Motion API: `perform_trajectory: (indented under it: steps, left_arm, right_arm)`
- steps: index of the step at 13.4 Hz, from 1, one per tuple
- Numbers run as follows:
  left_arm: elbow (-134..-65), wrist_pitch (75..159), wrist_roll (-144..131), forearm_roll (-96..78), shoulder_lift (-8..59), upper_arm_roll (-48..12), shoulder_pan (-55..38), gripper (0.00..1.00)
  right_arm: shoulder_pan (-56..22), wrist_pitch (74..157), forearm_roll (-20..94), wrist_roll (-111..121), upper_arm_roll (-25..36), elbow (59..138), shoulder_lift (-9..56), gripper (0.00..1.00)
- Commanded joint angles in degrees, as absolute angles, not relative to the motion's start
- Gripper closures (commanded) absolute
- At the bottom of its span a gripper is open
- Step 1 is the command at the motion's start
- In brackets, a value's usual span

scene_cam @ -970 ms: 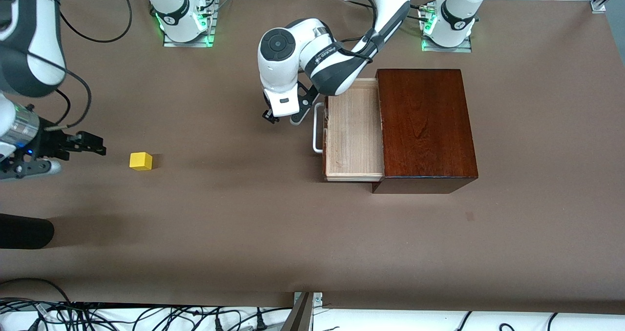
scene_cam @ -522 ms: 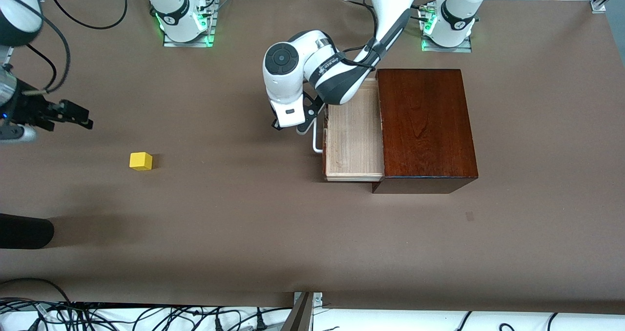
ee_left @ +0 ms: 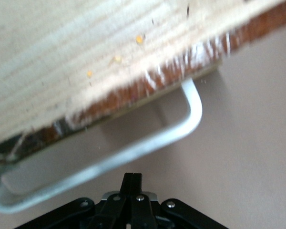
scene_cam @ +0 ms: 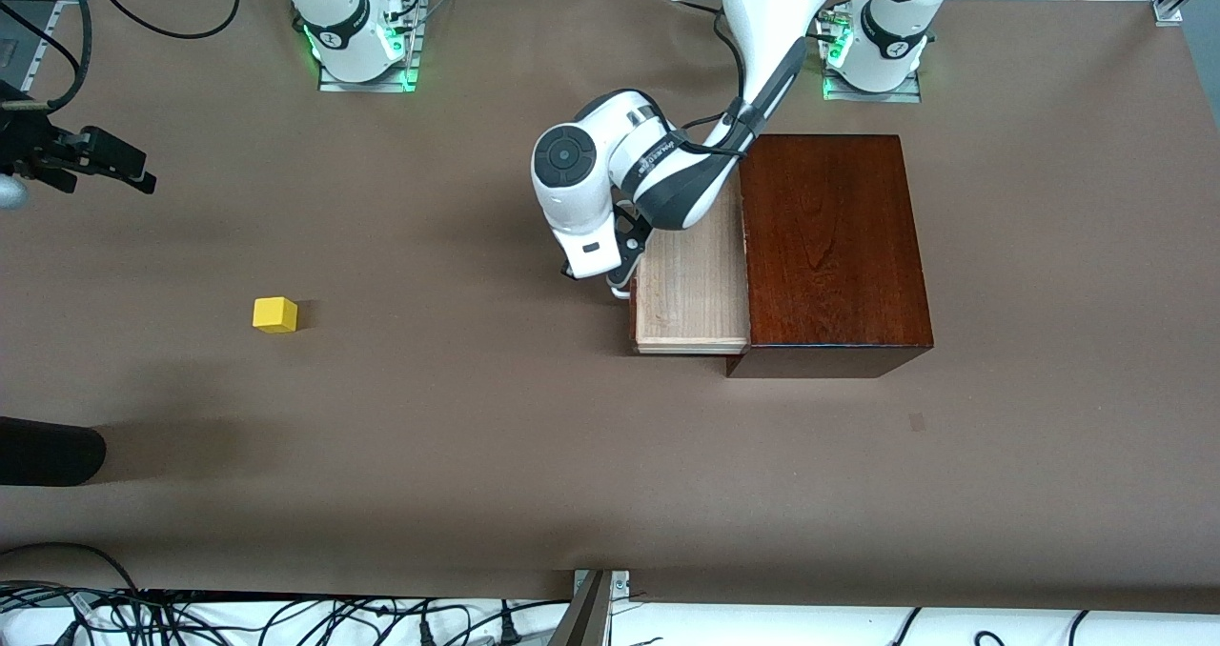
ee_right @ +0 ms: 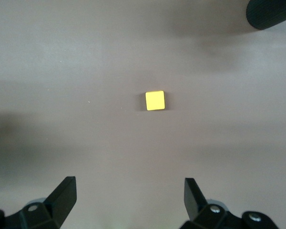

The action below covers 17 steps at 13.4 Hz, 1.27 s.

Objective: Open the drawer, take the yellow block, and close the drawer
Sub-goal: 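Open the right gripper and withdraw while the left gripper grasps the handle, then push the drawer into the box with the left gripper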

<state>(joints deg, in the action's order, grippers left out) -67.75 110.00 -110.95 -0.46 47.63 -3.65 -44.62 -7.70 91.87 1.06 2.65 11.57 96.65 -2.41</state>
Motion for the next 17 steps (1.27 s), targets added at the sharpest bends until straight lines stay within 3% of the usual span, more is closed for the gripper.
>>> perform_trajectory:
  steps: [1,9,17]
  left_arm:
    - [-67.1,107.4,-111.4,2.4,47.5,-2.7,-45.3,1.0]
    - [-67.2,101.4,-100.7,4.4,45.5,-2.3,-43.4,1.0]
    - [-76.3,100.7,-87.1,4.3,39.7,-2.3,-36.6,1.0]
  right_arm:
    - [-6.6,91.2,-0.3,1.5,10.2,97.6,-3.3,0.0]
    - [-7.0,91.5,-2.3,1.4,10.3,97.1,-2.2,0.0]
    - [-7.2,91.1,-1.9,1.4,10.4,94.7,-1.4,0.0]
